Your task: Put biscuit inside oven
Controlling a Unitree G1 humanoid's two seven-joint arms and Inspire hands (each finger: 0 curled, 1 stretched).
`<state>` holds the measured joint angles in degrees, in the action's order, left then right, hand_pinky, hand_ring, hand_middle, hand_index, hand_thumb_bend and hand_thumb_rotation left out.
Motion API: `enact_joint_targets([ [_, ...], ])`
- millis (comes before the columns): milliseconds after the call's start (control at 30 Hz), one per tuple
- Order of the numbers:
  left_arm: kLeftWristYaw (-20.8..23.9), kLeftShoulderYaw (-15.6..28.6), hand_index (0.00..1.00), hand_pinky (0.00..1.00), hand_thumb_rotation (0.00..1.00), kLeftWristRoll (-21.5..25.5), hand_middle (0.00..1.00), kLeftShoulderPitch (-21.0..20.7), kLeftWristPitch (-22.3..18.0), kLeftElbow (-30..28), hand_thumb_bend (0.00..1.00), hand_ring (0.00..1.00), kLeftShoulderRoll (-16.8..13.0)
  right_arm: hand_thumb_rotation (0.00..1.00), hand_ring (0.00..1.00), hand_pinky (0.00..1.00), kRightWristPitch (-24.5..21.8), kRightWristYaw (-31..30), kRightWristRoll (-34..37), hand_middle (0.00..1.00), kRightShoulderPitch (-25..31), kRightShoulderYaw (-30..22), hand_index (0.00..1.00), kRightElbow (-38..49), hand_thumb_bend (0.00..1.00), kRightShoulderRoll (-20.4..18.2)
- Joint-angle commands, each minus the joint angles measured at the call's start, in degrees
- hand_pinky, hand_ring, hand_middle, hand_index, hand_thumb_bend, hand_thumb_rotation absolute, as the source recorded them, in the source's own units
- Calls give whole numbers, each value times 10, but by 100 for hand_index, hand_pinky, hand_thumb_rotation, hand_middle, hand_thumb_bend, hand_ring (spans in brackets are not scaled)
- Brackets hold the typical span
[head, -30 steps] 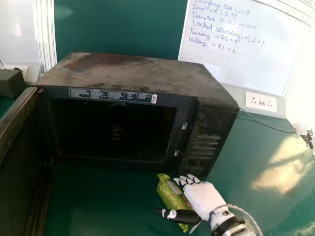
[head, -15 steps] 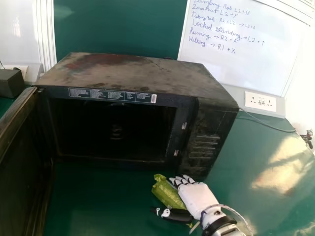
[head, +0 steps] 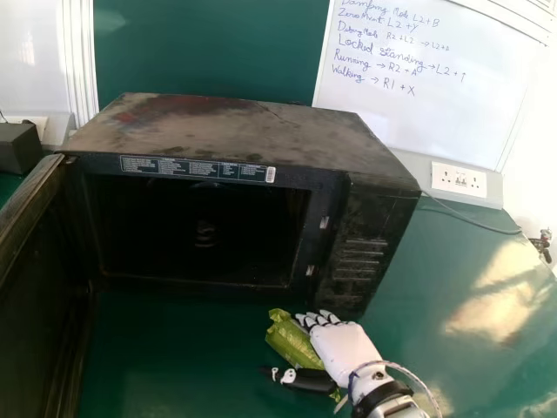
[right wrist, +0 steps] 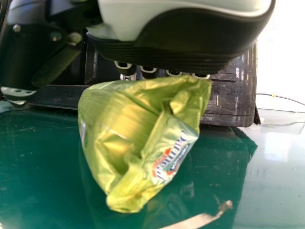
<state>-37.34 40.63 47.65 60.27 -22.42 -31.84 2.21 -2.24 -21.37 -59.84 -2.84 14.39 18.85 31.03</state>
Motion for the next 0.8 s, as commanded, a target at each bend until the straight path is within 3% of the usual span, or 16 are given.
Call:
enact_joint_targets([
  [0, 9, -9, 80, 73, 60, 11, 82, 13, 13, -20, 86, 75, 3, 41, 89, 64, 2, -2, 3, 97, 0, 1, 95, 2, 89, 2],
  [100, 18, -10, 80, 73, 58, 6, 82, 19, 18, -31, 85, 76, 5, 26, 87, 58, 5, 0, 13, 97, 4, -6, 94, 1, 86, 8],
  [200, 30, -12, 79, 72, 55, 0, 82, 27, 23, -43, 84, 76, 9, 21, 83, 52, 10, 4, 18, 95, 8, -15, 93, -4, 89, 20],
  [767, 11, -5, 78, 72, 52, 14, 81, 22, 17, -36, 87, 74, 2, 24, 86, 52, 40, -1, 44, 95, 19, -49, 91, -28, 85, 92],
])
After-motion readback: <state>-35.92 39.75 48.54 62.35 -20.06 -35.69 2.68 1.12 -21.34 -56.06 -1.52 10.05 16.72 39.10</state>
